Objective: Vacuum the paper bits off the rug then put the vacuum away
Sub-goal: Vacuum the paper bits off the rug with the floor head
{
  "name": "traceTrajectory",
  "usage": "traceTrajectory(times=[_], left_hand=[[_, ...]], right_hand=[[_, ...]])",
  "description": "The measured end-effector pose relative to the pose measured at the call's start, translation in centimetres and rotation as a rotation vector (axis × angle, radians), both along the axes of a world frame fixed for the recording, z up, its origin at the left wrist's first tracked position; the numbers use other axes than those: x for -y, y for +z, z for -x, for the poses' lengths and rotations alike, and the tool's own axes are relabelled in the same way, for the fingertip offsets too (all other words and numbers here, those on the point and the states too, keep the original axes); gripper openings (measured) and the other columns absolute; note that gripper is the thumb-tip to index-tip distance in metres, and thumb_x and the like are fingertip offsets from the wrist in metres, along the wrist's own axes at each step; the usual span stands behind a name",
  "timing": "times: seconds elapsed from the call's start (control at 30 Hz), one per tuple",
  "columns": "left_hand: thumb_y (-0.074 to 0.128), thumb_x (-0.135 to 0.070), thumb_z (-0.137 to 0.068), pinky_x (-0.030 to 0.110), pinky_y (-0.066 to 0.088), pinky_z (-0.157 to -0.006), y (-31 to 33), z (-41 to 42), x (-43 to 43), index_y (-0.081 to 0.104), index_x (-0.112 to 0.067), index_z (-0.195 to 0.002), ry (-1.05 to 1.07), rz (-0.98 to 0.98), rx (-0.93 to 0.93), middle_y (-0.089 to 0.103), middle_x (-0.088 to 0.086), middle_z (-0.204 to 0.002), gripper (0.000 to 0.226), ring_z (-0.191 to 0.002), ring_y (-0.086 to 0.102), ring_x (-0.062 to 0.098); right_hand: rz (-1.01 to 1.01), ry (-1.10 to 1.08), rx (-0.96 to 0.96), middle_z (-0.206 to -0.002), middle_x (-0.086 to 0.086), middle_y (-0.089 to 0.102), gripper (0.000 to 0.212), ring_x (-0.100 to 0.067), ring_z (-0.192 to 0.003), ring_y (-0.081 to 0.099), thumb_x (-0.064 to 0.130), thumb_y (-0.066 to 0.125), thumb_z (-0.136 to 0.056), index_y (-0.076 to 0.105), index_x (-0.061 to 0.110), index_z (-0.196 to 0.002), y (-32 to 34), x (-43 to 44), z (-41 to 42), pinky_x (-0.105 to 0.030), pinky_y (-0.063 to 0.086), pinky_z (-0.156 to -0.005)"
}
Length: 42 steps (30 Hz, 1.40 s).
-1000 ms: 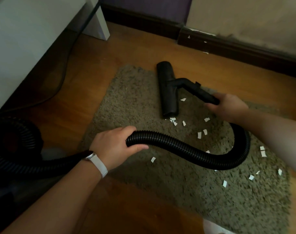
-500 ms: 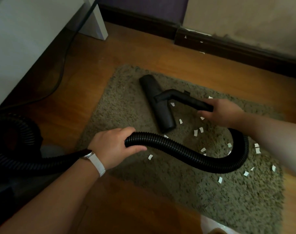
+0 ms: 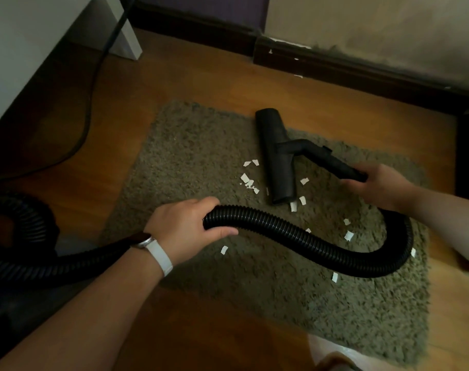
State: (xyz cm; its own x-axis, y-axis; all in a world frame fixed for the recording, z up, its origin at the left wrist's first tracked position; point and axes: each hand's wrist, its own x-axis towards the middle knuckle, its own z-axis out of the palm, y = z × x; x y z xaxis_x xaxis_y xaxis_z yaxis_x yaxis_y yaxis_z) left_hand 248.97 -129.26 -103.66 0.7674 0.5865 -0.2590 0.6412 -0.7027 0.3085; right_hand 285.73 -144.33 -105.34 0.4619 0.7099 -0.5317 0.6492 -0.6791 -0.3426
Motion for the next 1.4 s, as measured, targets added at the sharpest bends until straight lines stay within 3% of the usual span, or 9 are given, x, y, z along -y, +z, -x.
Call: traceTrajectory(times=[0.13, 0.3, 0.43, 0.7, 0.83, 0.93, 1.13, 1.27, 1.4], left_hand=[[0.037, -0.083, -0.075, 0.023, 0.044, -0.060, 0.3, 0.4, 0.3, 0.054, -0.038, -0.107, 0.001, 0.019, 0.008, 0.055, -0.016, -0.080, 0.058, -0.074, 0.055, 0.005], [0.043, -0.082, -0.077, 0.026, 0.048, -0.062, 0.9, 0.7, 1.1, 0.054, -0.037, -0.105, -0.020, 0.025, 0.010, 0.057, -0.014, -0.081, 0.053, -0.075, 0.057, 0.006], [0.046, -0.081, -0.078, 0.027, 0.046, -0.063, 0.6, 0.8, 1.3, 0.055, -0.037, -0.106, -0.018, 0.008, 0.007, 0.058, -0.014, -0.082, 0.052, -0.076, 0.058, 0.008], [0.041, -0.083, -0.076, 0.031, 0.051, -0.069, 1.4, 1.4, 2.2, 0.055, -0.037, -0.108, -0.055, 0.025, 0.006, 0.060, -0.014, -0.085, 0.057, -0.080, 0.060, 0.009], [0.046, -0.080, -0.079, 0.026, 0.043, -0.062, 1.9, 1.8, 2.6, 0.056, -0.037, -0.107, -0.060, 0.029, 0.024, 0.059, -0.014, -0.083, 0.052, -0.077, 0.057, 0.007], [0.045, -0.082, -0.078, 0.025, 0.039, -0.057, 2.0, 2.3, 2.7, 0.056, -0.037, -0.105, -0.037, 0.026, 0.049, 0.059, -0.014, -0.079, 0.054, -0.073, 0.056, 0.007], [0.041, -0.082, -0.078, 0.028, 0.041, -0.061, 2.1, 4.2, 3.8, 0.054, -0.036, -0.107, -0.064, -0.001, -0.042, 0.060, -0.013, -0.085, 0.056, -0.078, 0.059, 0.009], [0.039, -0.084, -0.077, 0.031, 0.048, -0.066, 1.7, 4.5, 4.3, 0.054, -0.035, -0.108, -0.098, -0.022, -0.078, 0.062, -0.012, -0.091, 0.060, -0.084, 0.062, 0.011], [0.036, -0.086, -0.075, 0.034, 0.052, -0.067, 1.4, 4.3, 4.3, 0.055, -0.035, -0.108, -0.111, -0.030, -0.046, 0.061, -0.012, -0.087, 0.064, -0.080, 0.061, 0.011]], right_hand=[[0.025, 0.107, 0.005, -0.073, -0.001, 0.066, 0.019, -0.017, -0.059, 0.064, 0.039, 0.062, -0.095, 0.060, 0.032, -0.113, -0.2, -1.0, 2.1, -0.028, 0.049, -0.053], [0.055, 0.259, 0.062, -0.076, 0.004, 0.067, 0.030, -0.012, -0.060, 0.066, 0.048, 0.059, -0.094, 0.058, 0.034, -0.120, 0.8, -2.6, 4.3, -0.033, 0.059, -0.058], [0.023, 0.306, 0.095, -0.078, 0.006, 0.067, 0.036, -0.010, -0.059, 0.066, 0.049, 0.059, -0.094, 0.055, 0.034, -0.126, 1.1, -2.1, 5.3, -0.028, 0.056, -0.051], [0.032, 0.090, 0.093, -0.073, 0.002, 0.067, 0.028, -0.015, -0.055, 0.064, 0.042, 0.059, -0.096, 0.057, 0.036, -0.123, 3.0, 2.0, 3.8, -0.025, 0.043, -0.046], [0.059, 0.000, 0.128, -0.071, -0.006, 0.066, 0.030, -0.021, -0.057, 0.064, 0.044, 0.057, -0.097, 0.062, 0.023, -0.118, 3.2, 2.0, 2.1, -0.027, 0.043, -0.048], [0.053, -0.012, 0.091, -0.076, -0.011, 0.069, 0.032, -0.028, -0.064, 0.068, 0.046, 0.056, -0.097, 0.061, 0.023, -0.119, 3.0, 0.7, 2.0, -0.032, 0.048, -0.053], [0.047, 0.205, 0.036, -0.076, -0.001, 0.067, 0.022, -0.018, -0.063, 0.066, 0.045, 0.058, -0.096, 0.062, 0.030, -0.112, 1.0, -1.4, 5.5, -0.028, 0.047, -0.054], [0.067, 0.335, 0.038, -0.076, 0.000, 0.067, 0.026, -0.016, -0.062, 0.065, 0.049, 0.058, -0.094, 0.060, 0.028, -0.111, 0.0, -1.5, 7.5, -0.035, 0.053, -0.060], [0.049, 0.320, 0.095, -0.075, 0.003, 0.067, 0.027, -0.013, -0.058, 0.065, 0.048, 0.057, -0.095, 0.058, 0.029, -0.116, 0.2, -0.9, 6.2, -0.032, 0.053, -0.055]])
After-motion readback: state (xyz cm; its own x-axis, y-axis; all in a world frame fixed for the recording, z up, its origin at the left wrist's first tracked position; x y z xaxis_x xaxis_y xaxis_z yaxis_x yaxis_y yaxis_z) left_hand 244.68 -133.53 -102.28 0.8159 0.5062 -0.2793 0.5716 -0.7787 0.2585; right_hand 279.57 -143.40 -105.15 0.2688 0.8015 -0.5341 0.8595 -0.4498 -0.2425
